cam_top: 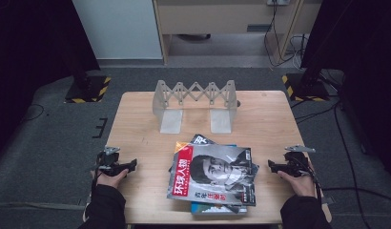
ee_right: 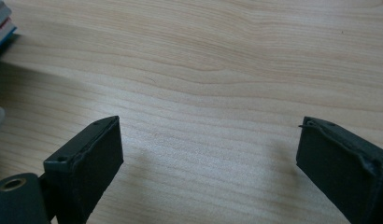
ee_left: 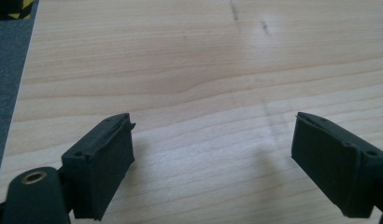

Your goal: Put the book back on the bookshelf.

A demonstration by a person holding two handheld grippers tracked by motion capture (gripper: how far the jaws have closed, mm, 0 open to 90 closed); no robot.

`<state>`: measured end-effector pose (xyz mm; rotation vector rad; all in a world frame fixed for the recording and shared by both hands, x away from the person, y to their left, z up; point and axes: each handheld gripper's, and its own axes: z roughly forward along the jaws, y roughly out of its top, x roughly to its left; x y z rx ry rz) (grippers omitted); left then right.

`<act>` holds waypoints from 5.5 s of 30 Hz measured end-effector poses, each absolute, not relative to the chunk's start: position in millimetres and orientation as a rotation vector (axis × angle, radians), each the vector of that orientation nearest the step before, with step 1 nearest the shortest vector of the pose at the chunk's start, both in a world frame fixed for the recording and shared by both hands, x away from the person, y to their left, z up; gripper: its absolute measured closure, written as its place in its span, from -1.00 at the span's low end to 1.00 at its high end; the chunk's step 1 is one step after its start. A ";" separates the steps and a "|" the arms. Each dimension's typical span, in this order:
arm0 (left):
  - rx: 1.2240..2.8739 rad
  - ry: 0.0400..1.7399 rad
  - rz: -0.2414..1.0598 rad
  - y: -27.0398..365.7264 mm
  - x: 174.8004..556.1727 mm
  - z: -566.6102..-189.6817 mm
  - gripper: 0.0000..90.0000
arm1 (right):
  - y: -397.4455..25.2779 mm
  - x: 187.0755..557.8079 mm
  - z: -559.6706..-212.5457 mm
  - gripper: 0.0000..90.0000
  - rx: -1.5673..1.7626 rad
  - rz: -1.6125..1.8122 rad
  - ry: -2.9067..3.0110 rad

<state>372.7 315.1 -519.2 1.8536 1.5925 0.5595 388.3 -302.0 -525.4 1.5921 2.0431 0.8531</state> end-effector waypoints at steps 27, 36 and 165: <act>1.773 1.427 0.480 282.3 346.0 -477.6 -0.64 | -280.8 369.4 -477.7 -0.75 1.642 1.041 1.968; 1.759 1.352 0.447 267.5 334.1 -469.7 -0.64 | -274.8 360.5 -466.6 -0.75 1.593 1.083 1.968; 1.592 1.092 -0.244 185.3 333.1 -435.5 0.91 | -242.4 342.7 -486.3 -0.84 1.530 1.200 2.073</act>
